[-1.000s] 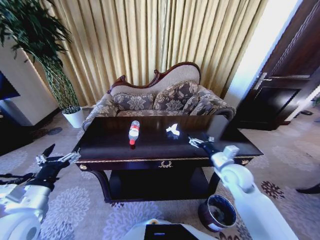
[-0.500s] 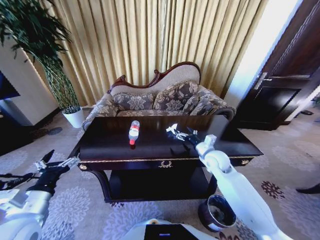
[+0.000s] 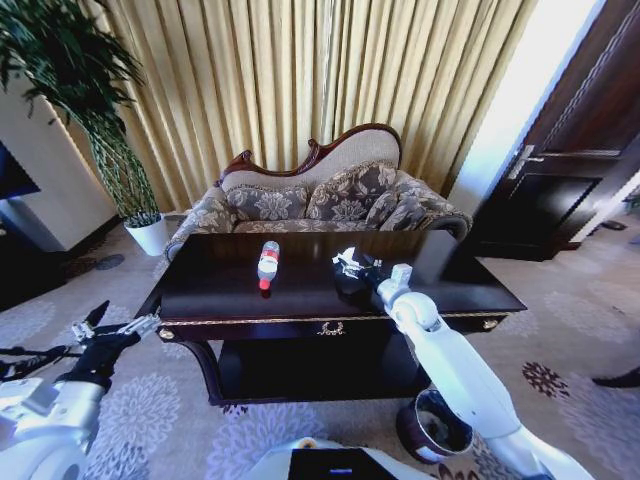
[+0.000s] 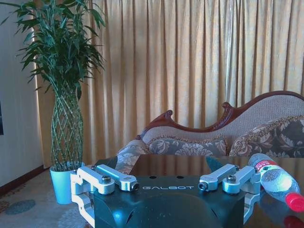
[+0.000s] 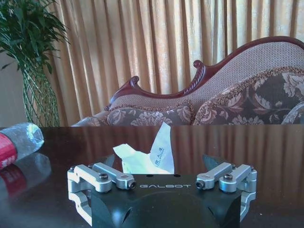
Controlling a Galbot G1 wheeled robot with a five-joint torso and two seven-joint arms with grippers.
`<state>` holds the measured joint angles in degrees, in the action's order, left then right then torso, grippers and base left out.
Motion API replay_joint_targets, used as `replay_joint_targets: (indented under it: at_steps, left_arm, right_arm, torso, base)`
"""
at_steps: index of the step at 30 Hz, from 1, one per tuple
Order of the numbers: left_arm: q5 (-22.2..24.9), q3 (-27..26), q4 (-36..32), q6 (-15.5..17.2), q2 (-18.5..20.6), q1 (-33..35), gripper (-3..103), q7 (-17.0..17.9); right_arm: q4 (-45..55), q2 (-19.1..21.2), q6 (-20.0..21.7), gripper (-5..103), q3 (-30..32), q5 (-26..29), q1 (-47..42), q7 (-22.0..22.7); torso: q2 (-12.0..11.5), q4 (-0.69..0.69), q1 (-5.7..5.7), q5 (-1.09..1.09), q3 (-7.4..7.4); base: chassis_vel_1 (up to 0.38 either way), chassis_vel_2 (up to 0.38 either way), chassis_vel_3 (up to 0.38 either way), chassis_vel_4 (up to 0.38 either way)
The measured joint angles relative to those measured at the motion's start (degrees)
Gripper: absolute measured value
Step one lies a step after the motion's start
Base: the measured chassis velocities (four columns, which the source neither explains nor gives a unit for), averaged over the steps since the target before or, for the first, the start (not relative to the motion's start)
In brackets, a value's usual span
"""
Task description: Move to the front of the table and place the trash on the table into the trash bin.
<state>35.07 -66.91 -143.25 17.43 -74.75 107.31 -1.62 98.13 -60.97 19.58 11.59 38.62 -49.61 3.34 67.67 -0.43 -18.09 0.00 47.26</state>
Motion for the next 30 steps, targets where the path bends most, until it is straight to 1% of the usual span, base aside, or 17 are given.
replay_joint_targets:
  at_steps: [5,6,9,11,15,16,17,18,19,20,23,25,26,27,29,30]
  left_arm:
    - [0.1,-0.1,0.0,-0.1,0.1,0.1,100,0.0]
    - [0.1,-0.1,0.0,-0.1,0.0,0.2,100,0.0]
    - [0.1,-0.2,0.0,-0.4,-0.3,0.6,100,0.0]
    - [0.1,-0.3,0.0,-0.5,-0.3,0.6,100,0.0]
    - [0.1,-0.3,0.0,-0.7,-0.2,0.6,100,0.0]
    - [0.1,-0.3,0.0,-0.7,-0.2,0.6,100,0.0]
    - [0.1,-0.3,0.0,-0.8,-0.2,0.5,100,-0.1]
    - [0.1,-0.3,0.0,-0.9,-0.2,0.5,100,-0.1]
    - [0.1,-0.3,0.0,-1.0,-0.2,0.5,100,-0.1]
    - [0.1,-0.3,0.0,-1.0,-0.2,0.5,100,-0.1]
    - [0.0,-0.4,0.0,-1.3,-0.2,0.6,100,-0.1]
    - [0.0,-0.4,0.0,-1.4,-0.3,0.7,100,-0.1]
    - [0.0,-0.4,0.0,-1.6,-0.4,0.8,100,-0.1]
    - [-0.1,-0.4,0.0,-1.7,-0.5,0.9,100,-0.1]
    - [-0.1,-0.4,0.0,-2.1,-0.6,1.1,100,-0.2]
    - [-0.1,-0.4,0.0,-2.1,-0.6,1.1,100,-0.2]
  right_arm:
    - [-1.6,-0.5,-0.1,100,-0.6,-0.8,0.9,0.4]
    - [-1.9,-0.6,-0.1,103,-0.6,-0.9,1.0,0.5]
    - [-2.2,-0.7,0.2,89,-0.7,-1.2,1.1,0.8]
    - [-2.2,-0.7,0.3,89,-0.7,-1.3,1.0,0.9]
    - [-2.1,-0.7,0.4,68,-0.5,-1.6,0.6,1.0]
    - [-2.1,-0.7,0.4,68,-0.5,-1.6,0.6,1.0]
    - [-2.0,-0.7,0.4,62,-0.3,-1.6,0.5,1.0]
    - [-2.0,-0.8,0.4,62,-0.3,-1.7,0.5,1.0]
    - [-1.9,-0.8,0.4,56,-0.2,-1.7,0.4,1.1]
    - [-1.9,-0.8,0.4,56,-0.2,-1.7,0.4,1.1]
    - [-1.7,-0.9,0.4,40,0.1,-1.7,0.3,1.1]
    - [-1.7,-0.9,0.4,40,0.1,-1.7,0.3,1.1]
    - [-1.6,-0.9,0.4,29,0.2,-1.7,0.2,1.1]
    - [-1.6,-0.9,0.4,29,0.2,-1.7,0.2,1.1]
    - [-1.6,-0.8,0.3,18,0.3,-1.7,0.3,1.1]
    - [-1.6,-0.8,0.3,18,0.3,-1.7,0.3,1.1]
  torso:
    - [0.0,0.00,0.00,0.00,0.00]
    - [0.0,0.01,0.00,0.00,0.00]
    - [0.0,0.01,0.00,0.00,0.00]
    - [0.0,0.01,0.00,0.00,-0.01]
    - [0.0,0.00,0.00,0.00,-0.01]
    - [0.0,0.00,0.00,0.00,-0.01]
    - [0.0,0.00,0.00,0.00,0.00]
    - [0.0,0.00,0.00,0.00,0.00]
    - [0.0,0.00,0.00,0.00,-0.01]
    - [0.0,0.00,0.00,0.00,-0.01]
    - [0.0,0.00,0.00,0.00,0.00]
    - [0.0,0.00,0.00,0.00,0.00]
    - [0.0,0.01,0.00,0.00,0.00]
    - [0.0,0.00,0.00,0.00,0.00]
    - [0.0,0.00,0.00,0.00,0.00]
    - [0.0,0.00,0.00,0.00,0.00]
  base:
    - [0.000,0.000,0.000,0.000]
    - [0.000,0.000,0.000,0.000]
    - [0.000,0.000,0.000,0.000]
    - [0.000,0.000,0.000,0.000]
    - [0.000,0.000,0.000,0.000]
    - [0.000,0.000,0.000,0.000]
    - [0.000,0.000,0.000,0.000]
    - [0.000,0.000,0.000,0.000]
    - [0.000,0.000,0.000,0.000]
    - [0.000,0.000,0.000,0.000]
    - [0.000,0.000,0.000,0.000]
    - [0.000,0.000,0.000,0.000]
    - [0.000,0.000,0.000,0.000]
    - [0.000,0.000,0.000,0.000]
    - [0.000,0.000,0.000,0.000]
    - [0.000,0.000,0.000,0.000]
